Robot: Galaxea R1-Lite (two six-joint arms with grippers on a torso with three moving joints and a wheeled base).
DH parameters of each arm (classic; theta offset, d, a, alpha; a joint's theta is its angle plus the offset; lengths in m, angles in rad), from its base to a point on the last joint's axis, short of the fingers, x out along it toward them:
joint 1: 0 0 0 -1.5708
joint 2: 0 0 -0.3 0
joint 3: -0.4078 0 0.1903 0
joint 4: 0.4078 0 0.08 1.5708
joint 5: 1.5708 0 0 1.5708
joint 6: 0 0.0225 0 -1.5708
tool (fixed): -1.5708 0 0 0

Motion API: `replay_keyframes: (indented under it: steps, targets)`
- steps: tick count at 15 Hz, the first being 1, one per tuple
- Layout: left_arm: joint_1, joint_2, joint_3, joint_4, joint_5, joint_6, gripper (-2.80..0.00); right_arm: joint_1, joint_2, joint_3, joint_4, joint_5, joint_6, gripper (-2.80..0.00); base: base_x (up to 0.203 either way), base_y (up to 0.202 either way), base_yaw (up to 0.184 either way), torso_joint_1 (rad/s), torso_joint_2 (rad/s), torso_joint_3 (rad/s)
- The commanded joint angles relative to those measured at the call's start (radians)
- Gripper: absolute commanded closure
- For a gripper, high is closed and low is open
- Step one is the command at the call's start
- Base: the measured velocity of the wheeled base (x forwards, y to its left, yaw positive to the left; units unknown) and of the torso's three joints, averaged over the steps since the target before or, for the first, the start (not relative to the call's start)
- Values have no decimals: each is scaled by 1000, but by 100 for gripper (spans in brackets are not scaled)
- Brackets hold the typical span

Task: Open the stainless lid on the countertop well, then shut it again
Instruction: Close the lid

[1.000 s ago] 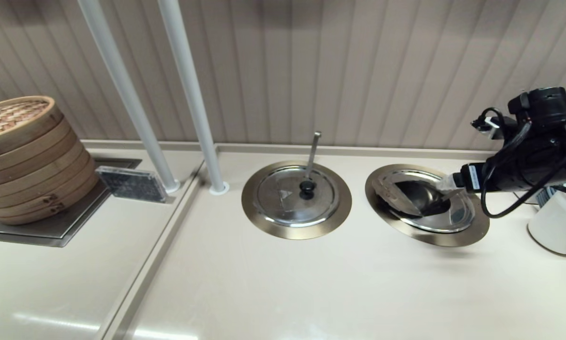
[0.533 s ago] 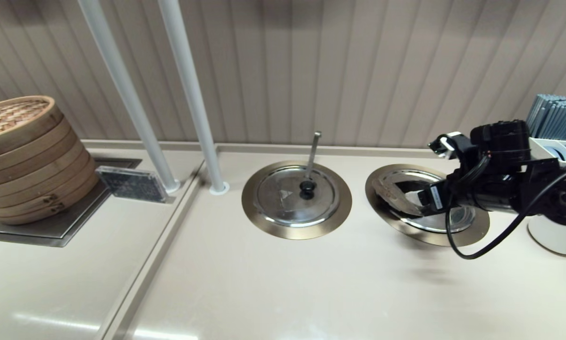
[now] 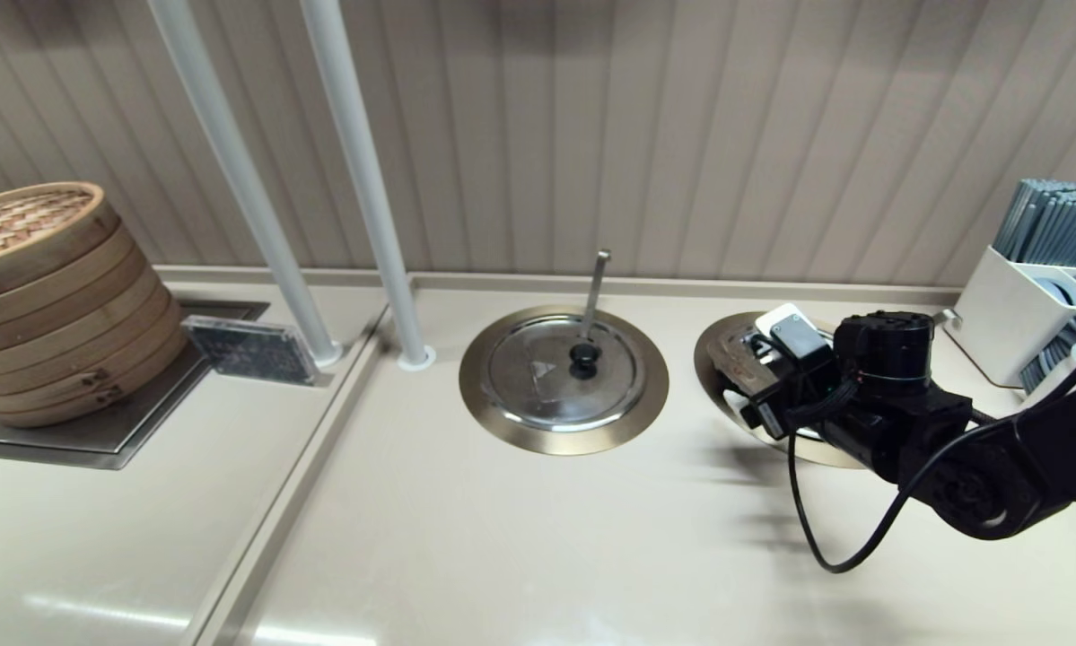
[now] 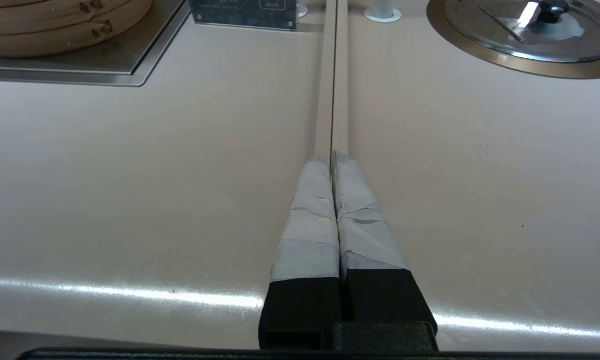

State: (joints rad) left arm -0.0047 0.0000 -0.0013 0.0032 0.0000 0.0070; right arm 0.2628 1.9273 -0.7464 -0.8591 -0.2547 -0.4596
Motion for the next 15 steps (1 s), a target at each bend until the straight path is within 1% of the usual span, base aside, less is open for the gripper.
replay_keyframes:
  steps: [1, 2, 5, 8, 15]
  targets:
    - [0, 0, 0, 0, 0, 1, 0, 24, 27, 21, -38, -50, -24, -280, 0, 0, 0, 0, 0, 0]
    - [0, 0, 0, 0, 0, 0, 0, 25, 43, 19, -42, -67, -30, -280, 0, 0, 0, 0, 0, 0]
    - [0, 0, 0, 0, 0, 1, 0, 15, 78, 8, -84, -79, -34, -280, 0, 0, 0, 0, 0, 0]
    - [0, 0, 0, 0, 0, 1, 0, 1, 93, -15, -96, -104, -34, -280, 0, 0, 0, 0, 0, 0]
    - [0, 0, 0, 0, 0, -1, 0, -51, 84, -62, -120, -109, -34, -280, 0, 0, 0, 0, 0, 0]
